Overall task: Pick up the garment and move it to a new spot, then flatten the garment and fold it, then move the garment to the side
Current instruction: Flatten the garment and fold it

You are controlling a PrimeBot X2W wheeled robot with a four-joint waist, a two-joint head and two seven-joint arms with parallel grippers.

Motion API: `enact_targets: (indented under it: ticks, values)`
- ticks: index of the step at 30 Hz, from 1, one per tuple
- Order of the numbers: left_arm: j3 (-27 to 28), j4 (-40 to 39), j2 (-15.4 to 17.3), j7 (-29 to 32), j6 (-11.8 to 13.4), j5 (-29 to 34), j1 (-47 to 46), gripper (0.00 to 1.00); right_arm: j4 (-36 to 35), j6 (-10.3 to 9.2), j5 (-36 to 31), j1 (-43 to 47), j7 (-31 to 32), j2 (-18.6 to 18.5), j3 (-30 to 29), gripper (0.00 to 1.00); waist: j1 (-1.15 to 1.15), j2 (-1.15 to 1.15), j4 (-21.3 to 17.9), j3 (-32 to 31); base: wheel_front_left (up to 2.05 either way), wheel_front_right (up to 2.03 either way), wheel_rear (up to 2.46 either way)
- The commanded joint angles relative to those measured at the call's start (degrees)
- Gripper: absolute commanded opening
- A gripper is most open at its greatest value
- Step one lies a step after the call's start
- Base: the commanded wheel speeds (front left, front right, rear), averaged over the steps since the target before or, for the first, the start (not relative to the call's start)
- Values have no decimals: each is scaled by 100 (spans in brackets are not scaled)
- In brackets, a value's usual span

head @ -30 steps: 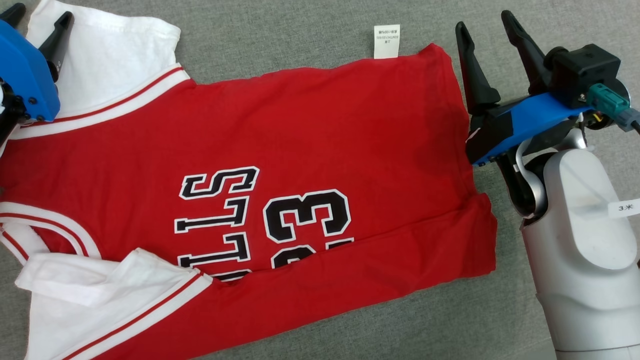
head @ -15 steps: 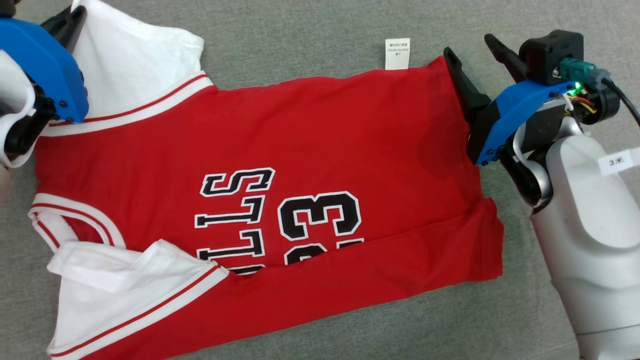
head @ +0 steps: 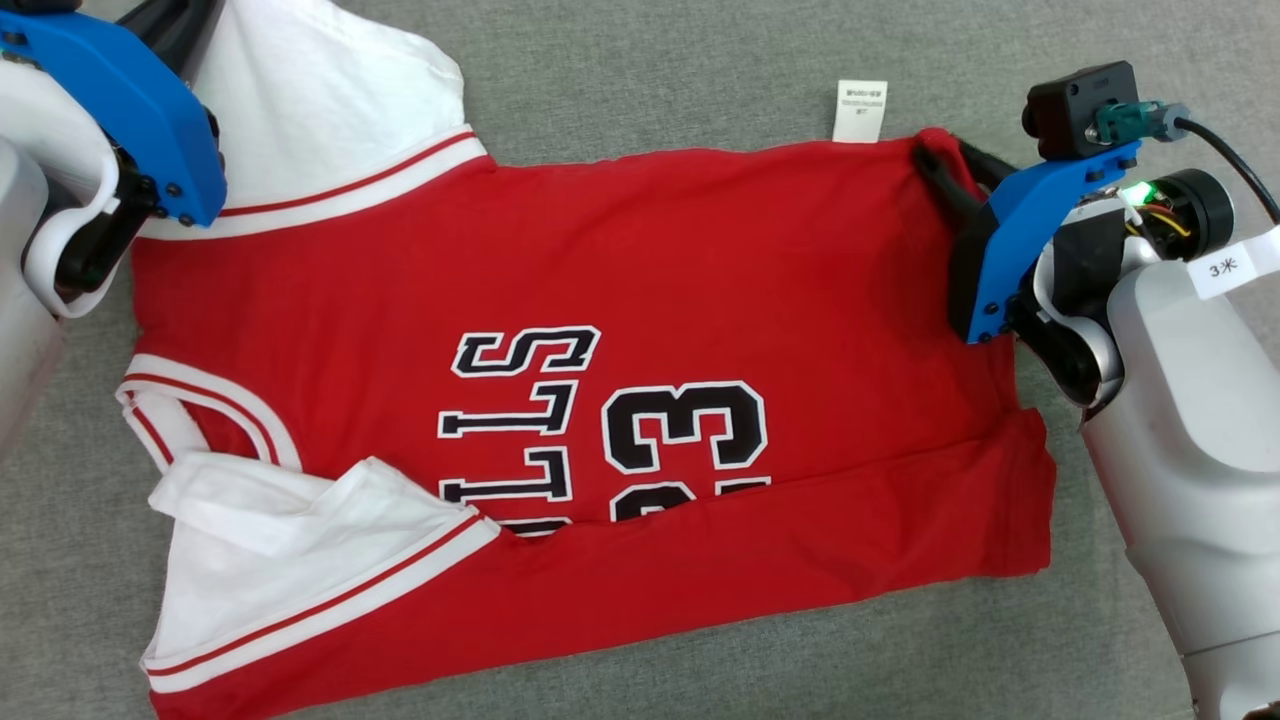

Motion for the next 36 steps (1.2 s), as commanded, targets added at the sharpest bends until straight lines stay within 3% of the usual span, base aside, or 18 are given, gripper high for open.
enact_targets:
  ticks: [1, 13, 23, 36]
  values:
    - [-44, -14, -23, -88, -7, -48, -118, 0, 123, -2, 56, -30, 51, -41, 49, 0, 0, 0, 23, -2, 0, 0, 0]
    - [-313, -312, -11, -894, -7, -383, 59, 0, 404, -1, -48, 133, -1094, -107, -265, 0, 0, 0, 222, -408, 0, 0, 0]
    - [-449, -1211, 319, -1545, 46, -433, 831, 0, 613, -1, -126, 701, -1873, -86, -421, 0, 0, 0, 493, -920, 0, 0, 0]
    - [-180, -2979, 870, -1764, 908, -358, 2522, 0, 454, -1, -328, 1607, -2503, 19, -668, 0, 0, 0, 710, -1382, 0, 0, 0]
